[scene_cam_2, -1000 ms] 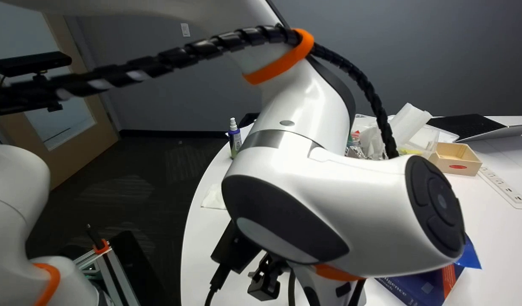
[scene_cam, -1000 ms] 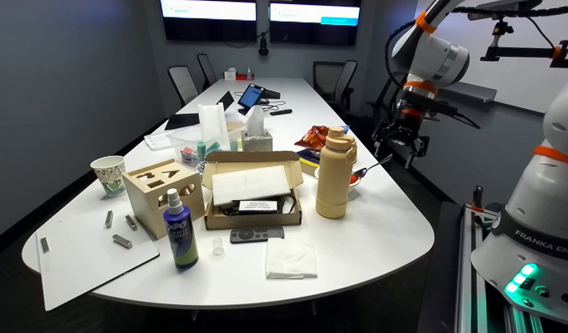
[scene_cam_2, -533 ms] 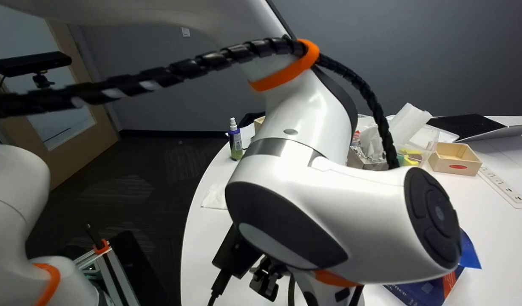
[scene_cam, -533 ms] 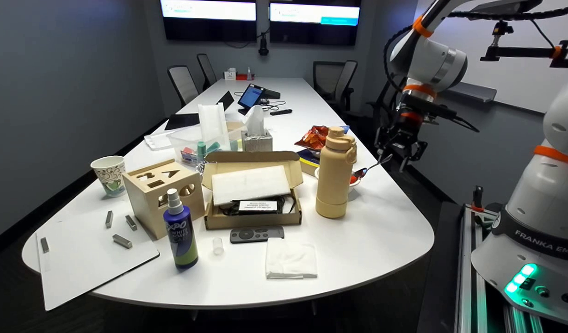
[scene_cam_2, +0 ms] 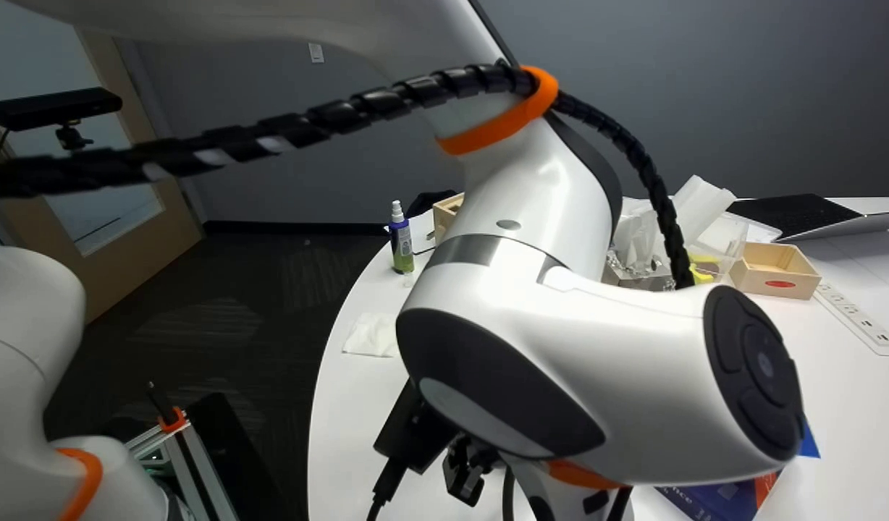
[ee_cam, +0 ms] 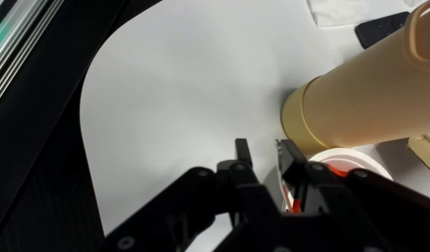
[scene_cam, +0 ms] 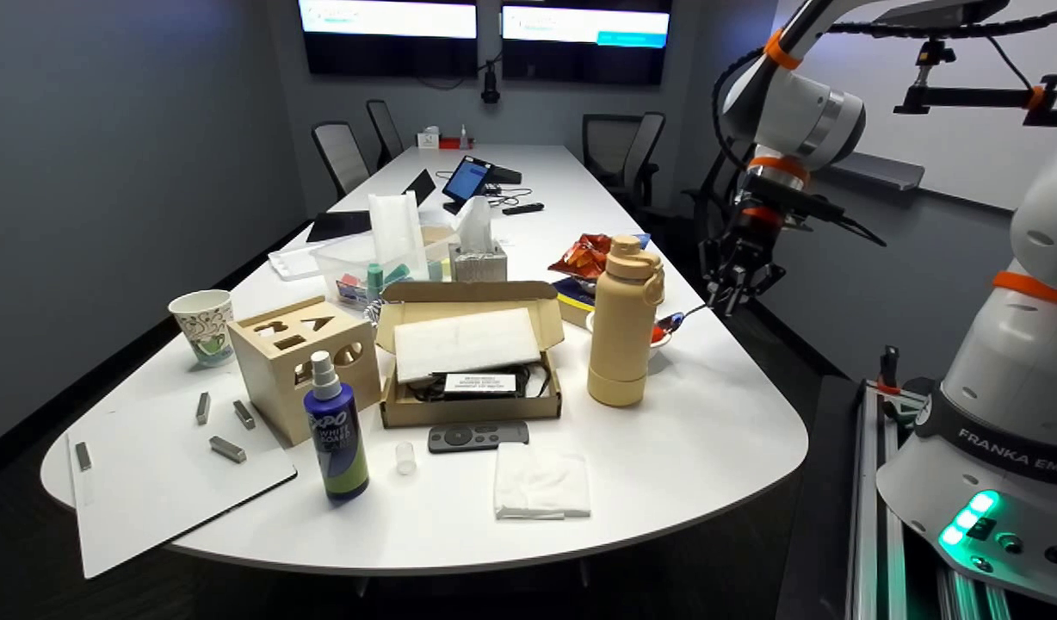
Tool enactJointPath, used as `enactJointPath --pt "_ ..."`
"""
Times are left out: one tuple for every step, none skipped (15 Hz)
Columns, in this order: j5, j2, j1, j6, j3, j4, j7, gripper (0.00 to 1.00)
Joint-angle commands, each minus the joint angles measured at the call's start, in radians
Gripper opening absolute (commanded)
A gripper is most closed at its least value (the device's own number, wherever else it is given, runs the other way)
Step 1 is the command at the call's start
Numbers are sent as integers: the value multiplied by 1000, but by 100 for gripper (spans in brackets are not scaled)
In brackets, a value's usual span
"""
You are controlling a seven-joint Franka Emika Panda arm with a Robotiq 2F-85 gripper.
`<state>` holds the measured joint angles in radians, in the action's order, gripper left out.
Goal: Use the spoon to stir the contents in the bowl
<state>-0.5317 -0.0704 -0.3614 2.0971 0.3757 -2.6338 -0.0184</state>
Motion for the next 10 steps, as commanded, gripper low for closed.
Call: enactJointPath --pt "-33 12 3 6 -1 21 24 25" --pt "-33 12 4 6 -1 24 25 20" --pt "-34 12 4 5 -2 27 25 15" --pt "-35 11 4 4 -2 29 26 13" --pt "-35 12 3 4 -2 33 27 4" --pt "-36 11 5 4 -3 34 27 1" --pt "-37 10 5 4 -3 36 28 4" --pt "-38 9 6 4 -5 38 31 3" --pt "-38 10 7 5 -6 40 31 0" --pt "-40 9 7 5 -6 43 35 0"
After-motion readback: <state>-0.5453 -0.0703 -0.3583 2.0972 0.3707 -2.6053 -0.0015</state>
